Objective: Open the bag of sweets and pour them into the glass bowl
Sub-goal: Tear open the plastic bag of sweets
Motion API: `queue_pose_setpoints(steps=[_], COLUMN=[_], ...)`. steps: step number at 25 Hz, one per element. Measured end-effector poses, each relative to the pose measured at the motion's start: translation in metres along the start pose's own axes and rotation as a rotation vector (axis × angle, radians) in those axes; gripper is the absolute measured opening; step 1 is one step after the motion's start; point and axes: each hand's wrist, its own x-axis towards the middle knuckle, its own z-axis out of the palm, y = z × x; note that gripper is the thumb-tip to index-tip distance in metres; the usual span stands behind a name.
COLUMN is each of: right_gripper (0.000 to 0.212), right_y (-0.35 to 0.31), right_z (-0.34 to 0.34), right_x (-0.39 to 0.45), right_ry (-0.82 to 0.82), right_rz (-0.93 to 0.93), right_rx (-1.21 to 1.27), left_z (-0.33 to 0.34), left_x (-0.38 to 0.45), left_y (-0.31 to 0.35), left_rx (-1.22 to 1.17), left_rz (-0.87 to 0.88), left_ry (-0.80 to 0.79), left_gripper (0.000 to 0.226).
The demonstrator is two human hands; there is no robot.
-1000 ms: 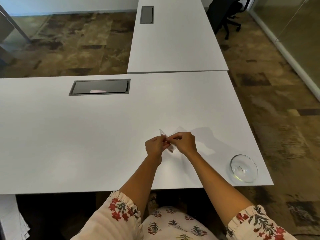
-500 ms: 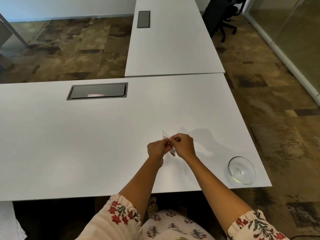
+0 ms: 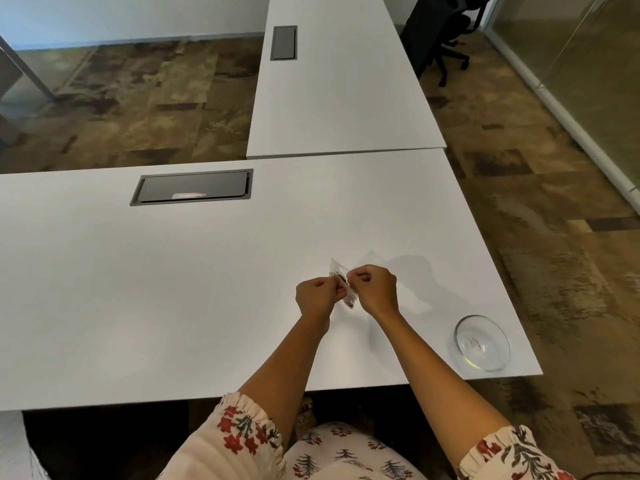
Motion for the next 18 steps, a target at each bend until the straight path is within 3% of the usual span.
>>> queue_pose_setpoints(steps=[4, 7, 11, 15, 18], right_gripper=[0.011, 0.008, 0.016, 0.017, 0.024], right_y=[0.001, 0.004, 0.016, 0.032, 0.042], right_z=[-0.011, -0.019, -0.028, -0.03, -0.032], right_x=[0.005, 0.009, 0.008, 0.004, 0.002], right_ry=[0.016, 0.014, -0.01, 0.019, 0.033], right_rz=[-0.124, -0.132, -0.115, -0.017, 0.218], right_rx=[-0.226, -0.324, -0.354, -0.071, 0.252], left_z=[0.001, 0.001, 0.003, 0.015, 0.025], left_x=[-0.004, -0.003, -0.003, -0.007, -0.009], left_y=[0.008, 0.01, 0.01, 0.011, 0.013], left_rx=[0.221, 0.335, 0.465, 0.58, 0.653], left_rz=[0.098, 0.133, 0.169, 0.231, 0.283], left_ry=[0.053, 0.088, 0.082, 0.06, 0.032], left_gripper=[0.021, 0.03, 0.023, 0.026, 0.025])
